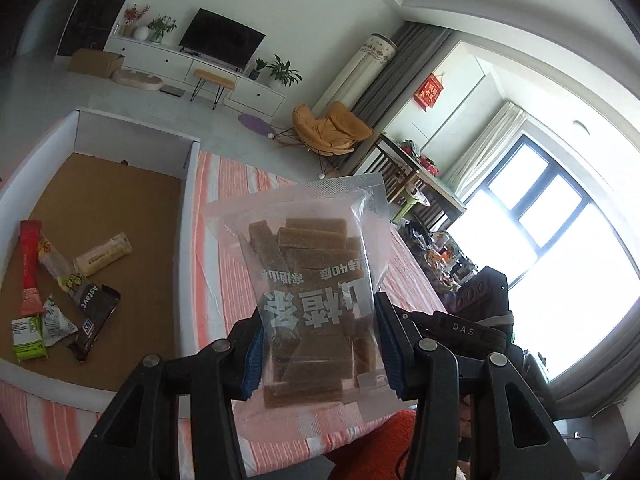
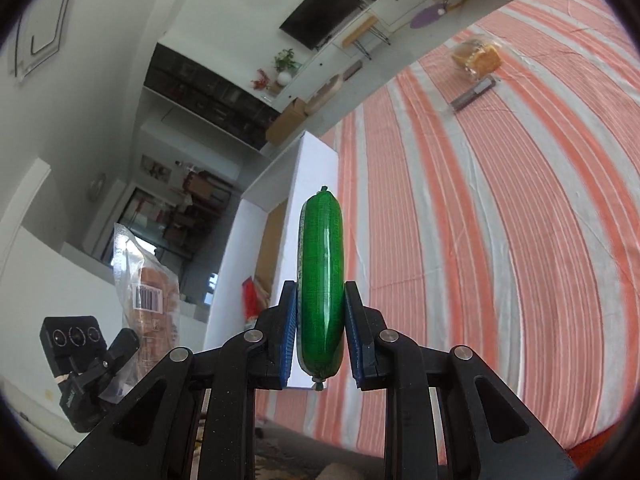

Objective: Organize snacks

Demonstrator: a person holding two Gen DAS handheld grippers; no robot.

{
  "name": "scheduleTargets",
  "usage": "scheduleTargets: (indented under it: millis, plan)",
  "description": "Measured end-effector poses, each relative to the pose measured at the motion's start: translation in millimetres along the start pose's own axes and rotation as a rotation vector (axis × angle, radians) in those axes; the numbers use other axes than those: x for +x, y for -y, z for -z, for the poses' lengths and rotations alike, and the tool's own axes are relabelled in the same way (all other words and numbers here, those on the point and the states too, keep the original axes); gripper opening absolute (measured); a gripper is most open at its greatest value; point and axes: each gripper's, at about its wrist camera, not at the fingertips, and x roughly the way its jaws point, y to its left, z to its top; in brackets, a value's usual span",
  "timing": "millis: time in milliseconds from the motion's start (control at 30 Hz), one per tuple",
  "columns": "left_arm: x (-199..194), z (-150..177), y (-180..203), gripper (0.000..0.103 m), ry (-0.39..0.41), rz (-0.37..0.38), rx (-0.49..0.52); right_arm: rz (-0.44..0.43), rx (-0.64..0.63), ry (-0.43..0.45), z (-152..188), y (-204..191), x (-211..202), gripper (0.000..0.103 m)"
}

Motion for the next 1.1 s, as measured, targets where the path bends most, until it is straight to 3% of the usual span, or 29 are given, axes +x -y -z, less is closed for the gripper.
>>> scheduleTargets:
  millis: [167,333,400,433,467,533,600,800,900,1033,1100]
  plan:
    - [-42.2,-26.5,-76.6,0.048,0.112,-0.278,-0.062,-0.114,-0.113,-0.117,3.5,-79.3,53.7,0.023]
    - [-19.4,-25.5,-138.1,0.05,0.034,-0.539,-0.019,-0.101,-0.256,-0.205,11.9,-139.0,127.8,0.024]
    - [-4.5,-18.5,-155.3,0.061,0.007,-0.67,0.004,-0.048,-0.301,-0.235,18.9,-146.6,154.3,0.032]
    - [2.4,-12.6,-161.1,0.071,-0.003,-0.715,0.008,-0.016,-0.312,-0.234,21.7,-145.5,160.8,0.05]
    - [5.6,-6.8,-164.4,0.076,-0.012,-0.735,0.007,0.013,-0.319,-0.223,24.7,-142.4,161.2,0.067]
    - [7.4,4.8,-161.6,0.082,-0.001,-0.709,0.007,0.06,-0.334,-0.167,28.4,-124.7,151.8,0.069]
    - [9.2,16.3,-148.3,0.088,0.018,-0.67,0.016,0.17,-0.381,-0.124,32.2,-95.8,138.6,0.069]
    - [27.7,22.2,-71.2,0.099,0.071,-0.445,0.092,0.738,-0.549,0.021,39.8,18.8,91.8,0.069]
    - [56.1,23.2,-19.0,0.1,0.026,-0.302,0.183,0.926,-0.54,0.064,42.3,71.2,59.3,0.069]
    - [120.0,36.8,41.3,0.103,-0.079,-0.172,0.293,1.023,-0.378,0.162,30.5,121.0,12.0,0.069]
    - [157.0,48.0,64.7,0.103,-0.132,-0.129,0.317,0.987,-0.258,0.223,22.3,129.4,-10.0,0.069]
